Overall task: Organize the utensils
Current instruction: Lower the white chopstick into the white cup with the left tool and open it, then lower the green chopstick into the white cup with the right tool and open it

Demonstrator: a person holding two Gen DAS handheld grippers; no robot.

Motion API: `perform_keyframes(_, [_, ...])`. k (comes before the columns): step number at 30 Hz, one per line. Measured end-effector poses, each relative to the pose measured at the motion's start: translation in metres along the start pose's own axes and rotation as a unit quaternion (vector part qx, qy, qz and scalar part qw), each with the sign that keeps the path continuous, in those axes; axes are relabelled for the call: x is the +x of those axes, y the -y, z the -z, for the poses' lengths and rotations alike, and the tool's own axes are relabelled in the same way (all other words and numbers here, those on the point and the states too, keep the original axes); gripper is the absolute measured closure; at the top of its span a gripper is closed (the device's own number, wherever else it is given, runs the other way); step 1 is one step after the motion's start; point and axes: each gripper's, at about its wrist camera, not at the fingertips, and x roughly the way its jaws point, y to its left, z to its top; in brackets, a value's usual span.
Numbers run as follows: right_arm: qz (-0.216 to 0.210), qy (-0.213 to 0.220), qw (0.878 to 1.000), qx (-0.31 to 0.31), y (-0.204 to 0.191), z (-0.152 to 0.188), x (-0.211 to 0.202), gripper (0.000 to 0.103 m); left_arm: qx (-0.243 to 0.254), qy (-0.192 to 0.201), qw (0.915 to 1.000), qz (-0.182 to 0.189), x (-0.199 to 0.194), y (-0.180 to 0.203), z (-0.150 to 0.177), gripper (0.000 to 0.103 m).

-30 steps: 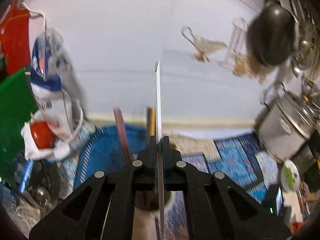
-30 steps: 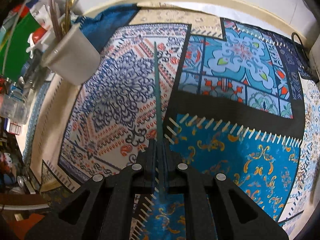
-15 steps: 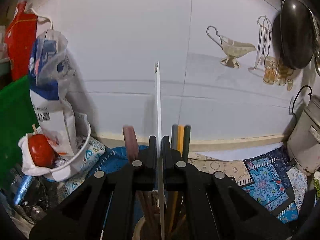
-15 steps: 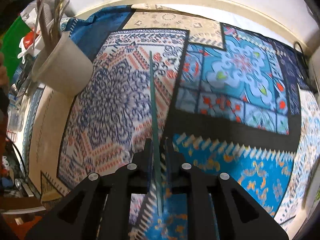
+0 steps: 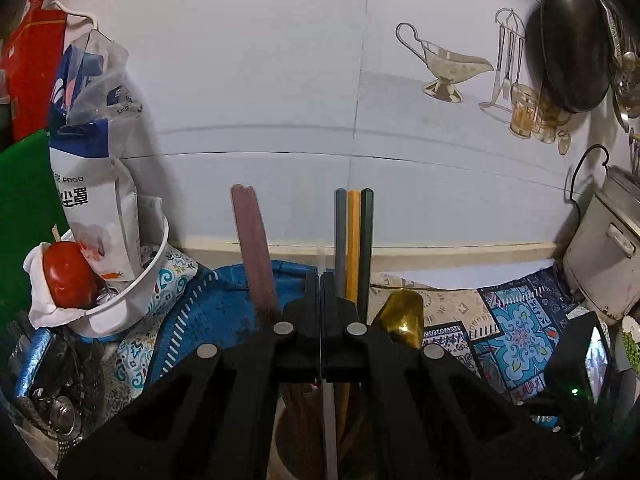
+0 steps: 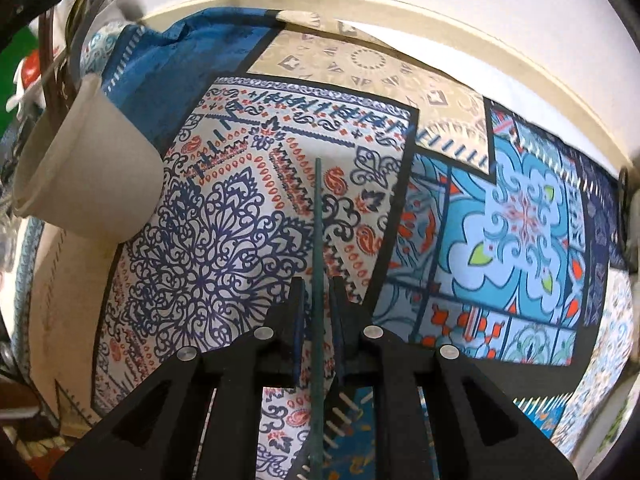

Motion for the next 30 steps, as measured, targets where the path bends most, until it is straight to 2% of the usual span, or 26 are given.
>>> perform_keyframes(3, [0.004,0.002,1.0,-0.007,-0.004,0.0,0.001,0.097,0.001,-0.006,1.0,0.005,-0.002,-0.001,0.001,0.103])
perform_keyframes(8, [-0.023,0.006,0.999,0.022,0.004,0.003,-0.001,0.098,-0.008,-0.023,0.9994,0.024,-0.01,-0.006,-0.002,0.103])
perform_keyframes(12, [-0.038,0.036,0.998,0.037,0.011,0.006,-0.019,0.098,-0.013,-0.042,0.9984,0.035,-0.023,-0.014,-0.009,0.103])
perform_keyframes(14, [-0.047,0.05,0.997,0.043,0.012,0.006,-0.029,0.098,-0.012,-0.064,0.9972,0.036,-0.028,-0.018,-0.012,0.103])
perform_keyframes(19, [-0.054,0.096,0.993,0.052,0.019,0.011,-0.061,0.098,-0.013,-0.12,0.9918,0.041,-0.036,-0.03,-0.012,0.096])
perform_keyframes(21, [-0.053,0.113,0.991,0.052,0.016,0.013,-0.074,0.098,-0.013,-0.142,0.9888,0.044,-0.037,-0.036,-0.011,0.09])
perform_keyframes(24, [-0.054,0.135,0.988,0.052,0.017,0.019,-0.09,0.098,-0.01,-0.168,0.9852,0.033,-0.038,-0.043,-0.007,0.089])
perform_keyframes(27, [-0.059,0.156,0.984,0.063,0.017,0.023,-0.1,0.098,-0.02,-0.186,0.9817,0.037,-0.045,-0.045,-0.002,0.089])
perform_keyframes(30, [-0.065,0.178,0.979,0.071,0.016,0.028,-0.112,0.098,-0.013,-0.194,0.9803,0.038,-0.056,-0.04,0.005,0.076])
